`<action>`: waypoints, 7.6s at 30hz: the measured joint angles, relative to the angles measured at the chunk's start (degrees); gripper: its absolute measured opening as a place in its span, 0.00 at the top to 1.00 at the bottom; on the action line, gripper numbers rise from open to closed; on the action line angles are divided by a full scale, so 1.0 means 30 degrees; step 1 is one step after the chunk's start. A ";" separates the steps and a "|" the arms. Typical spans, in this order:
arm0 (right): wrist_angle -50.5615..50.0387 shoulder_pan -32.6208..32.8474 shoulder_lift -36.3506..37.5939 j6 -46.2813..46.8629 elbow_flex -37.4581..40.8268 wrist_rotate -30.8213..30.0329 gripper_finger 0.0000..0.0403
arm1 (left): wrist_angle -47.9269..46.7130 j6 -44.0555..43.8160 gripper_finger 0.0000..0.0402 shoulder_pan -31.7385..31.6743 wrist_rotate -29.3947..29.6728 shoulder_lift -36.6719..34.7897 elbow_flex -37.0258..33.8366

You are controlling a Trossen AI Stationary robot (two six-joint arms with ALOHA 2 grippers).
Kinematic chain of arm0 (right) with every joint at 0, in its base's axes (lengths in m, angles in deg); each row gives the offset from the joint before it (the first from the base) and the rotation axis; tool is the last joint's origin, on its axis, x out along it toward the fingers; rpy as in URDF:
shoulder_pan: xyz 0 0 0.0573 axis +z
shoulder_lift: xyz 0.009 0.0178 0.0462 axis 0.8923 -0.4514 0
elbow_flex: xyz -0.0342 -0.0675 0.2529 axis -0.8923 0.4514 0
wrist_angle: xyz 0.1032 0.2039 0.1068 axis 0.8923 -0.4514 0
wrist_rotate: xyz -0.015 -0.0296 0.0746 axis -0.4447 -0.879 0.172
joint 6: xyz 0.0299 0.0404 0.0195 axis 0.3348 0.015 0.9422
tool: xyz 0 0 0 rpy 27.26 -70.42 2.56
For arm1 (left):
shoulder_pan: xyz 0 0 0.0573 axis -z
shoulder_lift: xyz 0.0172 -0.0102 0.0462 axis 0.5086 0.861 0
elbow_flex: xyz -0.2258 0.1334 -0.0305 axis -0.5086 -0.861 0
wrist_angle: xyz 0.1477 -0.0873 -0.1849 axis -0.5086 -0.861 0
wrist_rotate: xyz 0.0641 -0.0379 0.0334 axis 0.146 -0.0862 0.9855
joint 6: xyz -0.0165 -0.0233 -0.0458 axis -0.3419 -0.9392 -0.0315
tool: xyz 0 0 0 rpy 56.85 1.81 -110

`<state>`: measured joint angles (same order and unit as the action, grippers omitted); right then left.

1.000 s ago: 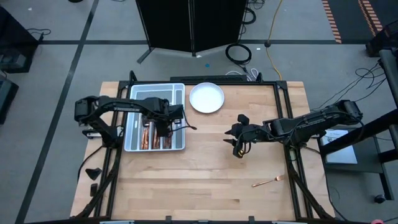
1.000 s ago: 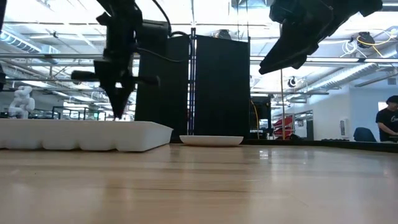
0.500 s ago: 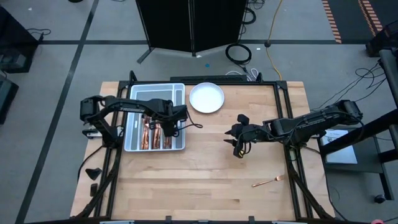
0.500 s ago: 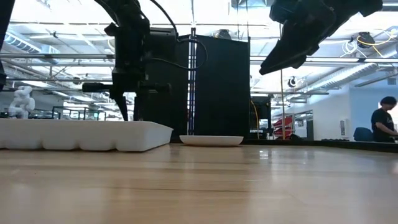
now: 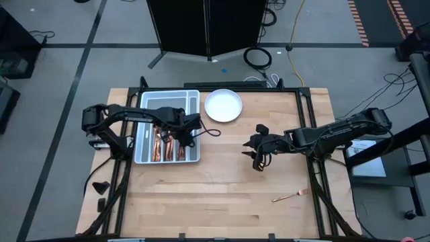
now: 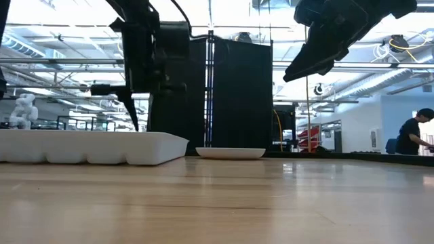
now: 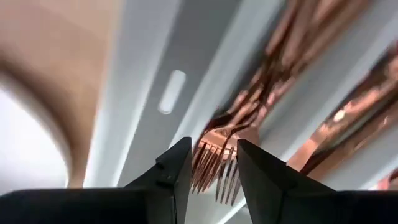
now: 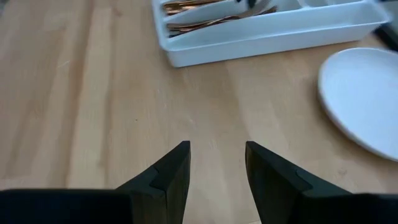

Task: Sort silverware
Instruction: Put the fork on the silverware tray

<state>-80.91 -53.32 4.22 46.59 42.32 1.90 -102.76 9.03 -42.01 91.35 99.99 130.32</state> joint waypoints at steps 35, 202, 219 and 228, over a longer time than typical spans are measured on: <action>-1.2343 0.9214 -0.0007 0.9668 -0.0029 0.8622 0.64 | 2.7451 -2.4199 0.70 1.0986 0.0758 0.2985 0.0022; -0.8299 0.3730 -0.5024 -1.0409 -0.7286 -0.0349 0.64 | 2.5992 -4.7892 1.00 0.5382 -0.6913 0.6616 0.0011; -0.8364 0.4532 0.2310 -0.6571 -0.5043 0.1144 0.61 | 2.4993 -4.6498 1.00 0.5777 0.2107 -0.2418 -0.6602; -0.4513 0.4634 0.2964 -0.5514 -0.1477 0.2157 0.61 | 2.2902 -4.8529 1.00 0.6608 0.5586 -0.3692 -0.8716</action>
<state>-94.45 -39.42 13.11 30.04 37.89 8.37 -34.05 -136.55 -22.19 108.11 88.91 104.17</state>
